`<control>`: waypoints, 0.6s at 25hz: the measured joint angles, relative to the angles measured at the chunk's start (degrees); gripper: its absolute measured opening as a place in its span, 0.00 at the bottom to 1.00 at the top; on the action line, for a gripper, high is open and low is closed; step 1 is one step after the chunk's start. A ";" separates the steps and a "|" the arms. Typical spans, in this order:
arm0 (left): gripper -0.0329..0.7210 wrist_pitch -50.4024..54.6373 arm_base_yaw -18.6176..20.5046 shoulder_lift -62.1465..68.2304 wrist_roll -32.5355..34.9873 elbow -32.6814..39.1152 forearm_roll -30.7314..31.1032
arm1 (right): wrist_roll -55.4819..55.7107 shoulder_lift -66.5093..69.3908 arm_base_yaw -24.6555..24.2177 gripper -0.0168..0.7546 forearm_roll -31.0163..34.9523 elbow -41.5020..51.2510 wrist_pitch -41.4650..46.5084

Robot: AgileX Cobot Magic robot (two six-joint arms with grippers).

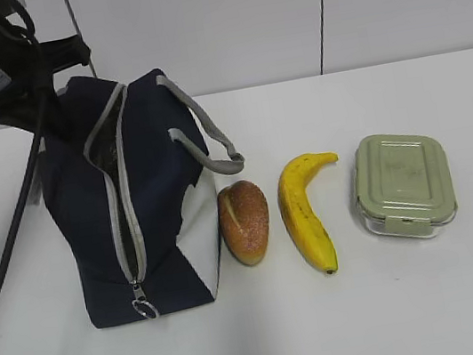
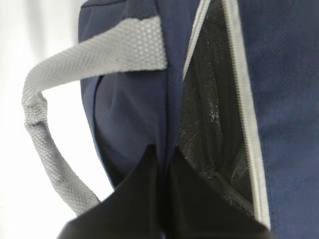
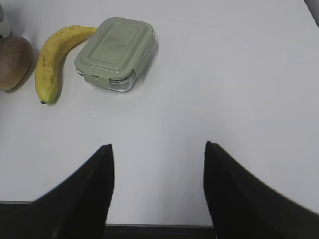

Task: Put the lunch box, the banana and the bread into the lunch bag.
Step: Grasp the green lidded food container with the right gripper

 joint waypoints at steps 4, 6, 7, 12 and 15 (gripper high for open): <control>0.04 0.00 0.00 0.00 0.16 0.00 0.00 | 0.00 0.00 0.00 0.60 0.00 0.00 0.00; 0.04 0.00 0.00 0.00 0.16 0.00 0.00 | 0.00 0.00 0.00 0.60 0.00 0.00 0.00; 0.04 0.00 0.00 0.00 0.16 0.00 0.00 | 0.00 0.00 0.00 0.60 0.00 0.00 0.00; 0.04 0.06 0.00 0.00 0.16 0.00 0.00 | 0.00 0.00 0.00 0.60 0.00 0.00 0.00; 0.04 0.06 0.00 0.00 0.22 0.00 0.00 | 0.00 0.00 0.00 0.60 0.00 0.00 0.00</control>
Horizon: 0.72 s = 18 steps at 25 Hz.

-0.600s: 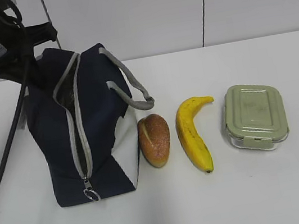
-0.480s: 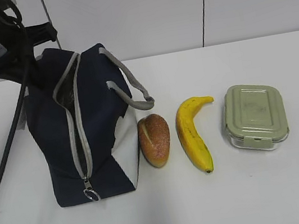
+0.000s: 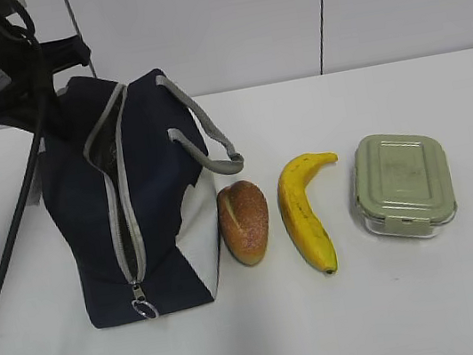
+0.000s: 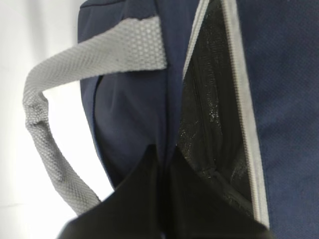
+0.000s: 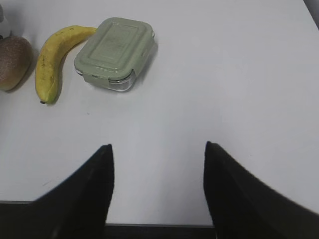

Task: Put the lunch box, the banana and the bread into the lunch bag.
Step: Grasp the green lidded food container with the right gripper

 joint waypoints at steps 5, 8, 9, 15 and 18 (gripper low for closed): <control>0.04 0.00 0.00 0.00 0.07 0.00 -0.05 | 0.00 0.00 0.00 0.60 0.00 0.00 0.00; 0.04 0.00 0.00 0.00 0.07 0.00 -0.05 | 0.00 0.00 0.00 0.60 0.00 0.00 0.00; 0.04 0.00 0.00 0.00 0.12 0.00 -0.05 | 0.00 0.00 0.00 0.60 0.00 0.00 0.00; 0.04 0.00 0.00 0.00 0.12 0.00 -0.10 | 0.00 0.00 0.00 0.60 0.00 0.00 0.00; 0.04 0.00 0.00 0.00 0.12 0.00 -0.10 | 0.00 0.00 0.00 0.60 0.83 0.00 -0.23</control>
